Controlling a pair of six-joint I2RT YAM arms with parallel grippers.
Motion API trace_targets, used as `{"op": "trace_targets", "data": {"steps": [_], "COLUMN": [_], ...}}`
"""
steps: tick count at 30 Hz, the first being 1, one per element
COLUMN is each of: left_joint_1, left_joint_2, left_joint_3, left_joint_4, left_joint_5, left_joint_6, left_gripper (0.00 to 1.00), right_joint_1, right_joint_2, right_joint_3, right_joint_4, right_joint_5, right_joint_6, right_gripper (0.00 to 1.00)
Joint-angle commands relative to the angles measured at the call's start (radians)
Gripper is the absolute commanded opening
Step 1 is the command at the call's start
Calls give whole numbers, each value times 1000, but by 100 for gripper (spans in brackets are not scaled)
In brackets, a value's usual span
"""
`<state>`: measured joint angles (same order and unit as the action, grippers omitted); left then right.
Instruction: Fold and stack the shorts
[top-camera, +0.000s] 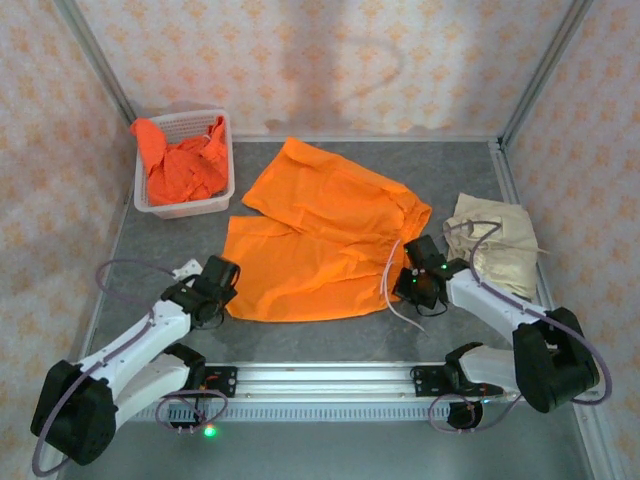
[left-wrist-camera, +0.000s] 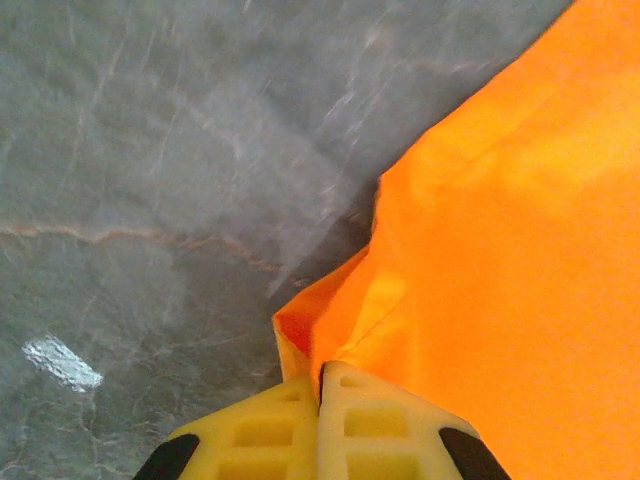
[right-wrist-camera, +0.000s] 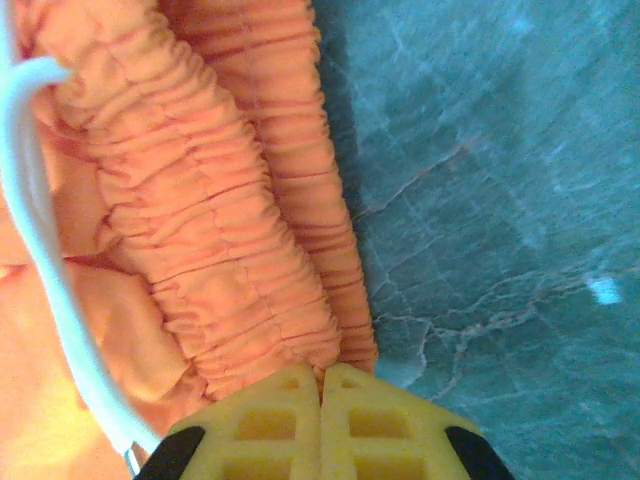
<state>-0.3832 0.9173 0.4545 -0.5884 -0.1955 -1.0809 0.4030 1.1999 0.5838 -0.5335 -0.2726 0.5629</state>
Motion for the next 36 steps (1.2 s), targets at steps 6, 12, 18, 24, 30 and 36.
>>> {"op": "trace_targets", "data": {"steps": [6, 12, 18, 24, 30, 36], "left_joint_1": [14, 16, 15, 15, 16, 15], "left_joint_2": [-109, -123, -78, -7, 144, 335], "left_joint_3": [289, 508, 737, 884, 957, 1016], "left_joint_4": [-241, -320, -368, -345, -285, -230], "left_joint_5": [-166, -215, -209, -173, -153, -154], "left_joint_6": [139, 223, 292, 344, 379, 392], "left_gripper": [0, 0, 0, 0, 0, 0], "right_joint_1": [3, 2, 2, 2, -10, -79], "right_joint_2": [-154, -222, -263, -293, -215, -88], "right_joint_3": [228, 350, 447, 478, 510, 544], "right_joint_4": [-244, -339, -416, -434, -406, -360], "right_joint_5": [136, 127, 131, 147, 169, 147], "right_joint_6": [-117, -148, -170, -177, -194, -230], "right_gripper": [0, 0, 0, 0, 0, 0]}}
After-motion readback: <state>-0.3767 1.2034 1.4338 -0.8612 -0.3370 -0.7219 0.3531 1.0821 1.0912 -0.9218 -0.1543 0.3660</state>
